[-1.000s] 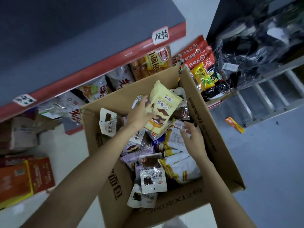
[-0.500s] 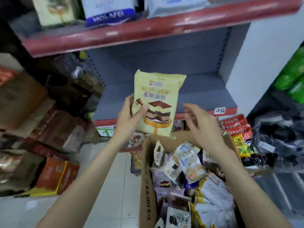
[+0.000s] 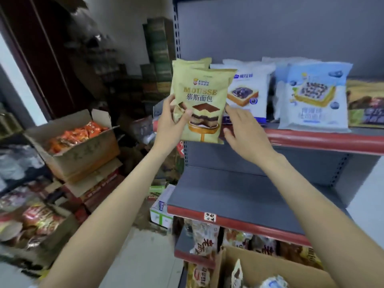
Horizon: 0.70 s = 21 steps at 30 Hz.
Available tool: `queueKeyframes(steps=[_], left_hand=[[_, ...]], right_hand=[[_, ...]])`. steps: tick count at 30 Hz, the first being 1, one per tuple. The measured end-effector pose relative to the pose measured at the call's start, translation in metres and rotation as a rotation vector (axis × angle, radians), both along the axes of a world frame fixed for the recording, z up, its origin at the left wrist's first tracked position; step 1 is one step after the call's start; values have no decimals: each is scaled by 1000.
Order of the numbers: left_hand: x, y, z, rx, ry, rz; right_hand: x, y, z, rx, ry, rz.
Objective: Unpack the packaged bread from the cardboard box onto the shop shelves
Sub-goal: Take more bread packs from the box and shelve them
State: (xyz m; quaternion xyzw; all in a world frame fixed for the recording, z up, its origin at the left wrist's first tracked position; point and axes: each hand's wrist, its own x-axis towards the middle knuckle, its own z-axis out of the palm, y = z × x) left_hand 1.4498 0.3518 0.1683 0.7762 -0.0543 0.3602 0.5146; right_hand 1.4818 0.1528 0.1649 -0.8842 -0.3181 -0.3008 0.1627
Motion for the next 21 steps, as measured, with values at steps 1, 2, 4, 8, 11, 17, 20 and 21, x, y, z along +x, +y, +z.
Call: queueKeyframes(steps=[1, 2, 4, 8, 11, 17, 20, 21], left_hand=[[11, 9, 6, 3, 10, -3], [22, 18, 10, 7, 15, -7], [39, 31, 19, 16, 13, -17], [62, 47, 45, -4, -54, -32], [86, 55, 59, 141, 33, -21], [131, 63, 57, 654, 386, 191], [133, 63, 60, 754, 236, 341], [132, 63, 59, 753, 210, 357]], right_hand=[[7, 10, 4, -18, -19, -10], [13, 20, 8, -36, -37, -25], [25, 39, 17, -42, -39, -42], [45, 69, 34, 7, -30, -106], [51, 78, 41, -59, -39, -243], [54, 93, 25, -345, -95, -502], [52, 98, 28, -380, -106, -477], [50, 99, 31, -363, -110, -458]])
